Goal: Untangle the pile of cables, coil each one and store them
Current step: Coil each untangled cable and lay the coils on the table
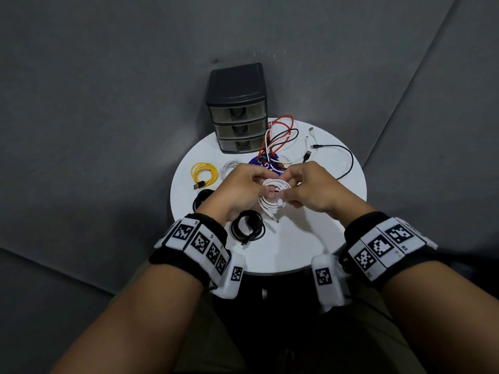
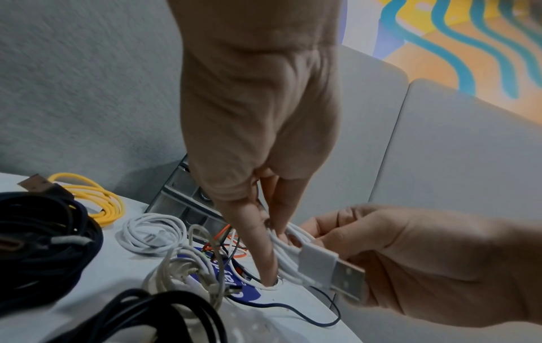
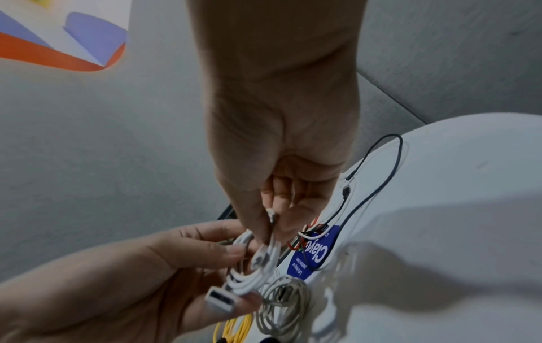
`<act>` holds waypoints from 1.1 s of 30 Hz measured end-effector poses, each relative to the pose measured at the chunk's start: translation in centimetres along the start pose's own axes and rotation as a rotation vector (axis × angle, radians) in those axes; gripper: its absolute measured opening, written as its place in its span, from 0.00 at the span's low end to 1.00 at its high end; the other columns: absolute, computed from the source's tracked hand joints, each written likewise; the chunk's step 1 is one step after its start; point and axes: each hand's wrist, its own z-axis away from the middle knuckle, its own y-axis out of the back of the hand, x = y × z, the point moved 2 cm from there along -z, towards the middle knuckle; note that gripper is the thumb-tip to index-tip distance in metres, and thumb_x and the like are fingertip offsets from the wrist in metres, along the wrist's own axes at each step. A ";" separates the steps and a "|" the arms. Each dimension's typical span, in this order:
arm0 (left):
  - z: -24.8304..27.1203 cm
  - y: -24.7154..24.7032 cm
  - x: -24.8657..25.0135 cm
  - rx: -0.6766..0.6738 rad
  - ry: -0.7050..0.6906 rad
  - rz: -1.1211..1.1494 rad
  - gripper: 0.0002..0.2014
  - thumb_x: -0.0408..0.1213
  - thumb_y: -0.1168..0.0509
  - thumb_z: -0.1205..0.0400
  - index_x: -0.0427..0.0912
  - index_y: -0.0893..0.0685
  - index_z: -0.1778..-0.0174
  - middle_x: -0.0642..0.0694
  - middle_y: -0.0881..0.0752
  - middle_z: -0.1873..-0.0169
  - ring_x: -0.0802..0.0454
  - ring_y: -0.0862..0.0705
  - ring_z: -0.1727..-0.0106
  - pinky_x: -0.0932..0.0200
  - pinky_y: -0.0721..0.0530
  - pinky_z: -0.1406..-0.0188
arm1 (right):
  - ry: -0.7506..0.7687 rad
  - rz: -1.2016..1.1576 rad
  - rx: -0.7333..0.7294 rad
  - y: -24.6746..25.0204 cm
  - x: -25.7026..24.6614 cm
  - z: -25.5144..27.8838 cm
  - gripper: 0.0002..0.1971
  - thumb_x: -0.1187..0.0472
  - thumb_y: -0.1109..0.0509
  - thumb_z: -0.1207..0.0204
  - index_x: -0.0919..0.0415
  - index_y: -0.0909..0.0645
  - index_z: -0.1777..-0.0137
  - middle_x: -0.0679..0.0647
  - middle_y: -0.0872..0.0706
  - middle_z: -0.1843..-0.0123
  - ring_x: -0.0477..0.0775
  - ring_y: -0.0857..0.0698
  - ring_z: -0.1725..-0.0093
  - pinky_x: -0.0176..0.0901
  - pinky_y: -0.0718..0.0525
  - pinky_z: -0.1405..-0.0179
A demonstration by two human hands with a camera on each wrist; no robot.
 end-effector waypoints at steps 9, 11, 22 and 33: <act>0.7 0.2 0.7 -0.012 -0.006 -0.026 0.16 0.17 0.33 0.19 0.35 0.11 0.38 0.35 0.12 0.56 0.56 0.11 0.63 0.64 0.17 0.77 | -0.045 -0.080 -0.035 -0.6 -0.6 0.3 0.12 0.70 0.20 0.28 0.66 0.20 0.51 0.62 0.14 0.66 0.54 0.17 0.74 0.39 0.21 0.78; 0.8 0.3 0.8 -0.007 -0.009 -0.021 0.14 0.19 0.33 0.18 0.35 0.12 0.39 0.40 0.13 0.58 0.63 0.13 0.69 0.65 0.17 0.78 | -0.035 -0.115 -0.023 -0.5 -0.7 0.2 0.11 0.74 0.21 0.28 0.67 0.20 0.53 0.63 0.15 0.67 0.53 0.18 0.76 0.40 0.20 0.76; 1.1 1.1 0.9 0.036 -0.028 0.076 0.20 0.19 0.34 0.19 0.45 0.18 0.37 0.32 0.12 0.50 0.37 0.10 0.56 0.37 0.08 0.51 | -0.016 -0.191 -0.053 0.1 -1.1 -0.3 0.14 0.81 0.25 0.30 0.68 0.19 0.48 0.67 0.17 0.61 0.61 0.17 0.65 0.45 0.13 0.68; 1.3 2.3 2.1 -0.034 -0.187 0.069 0.13 0.22 0.30 0.28 0.38 0.08 0.51 0.35 0.09 0.42 0.32 0.14 0.35 0.49 0.16 0.42 | -0.038 -0.290 0.033 1.0 -1.5 0.0 0.15 0.83 0.26 0.31 0.71 0.18 0.47 0.64 0.12 0.65 0.53 0.16 0.73 0.39 0.13 0.70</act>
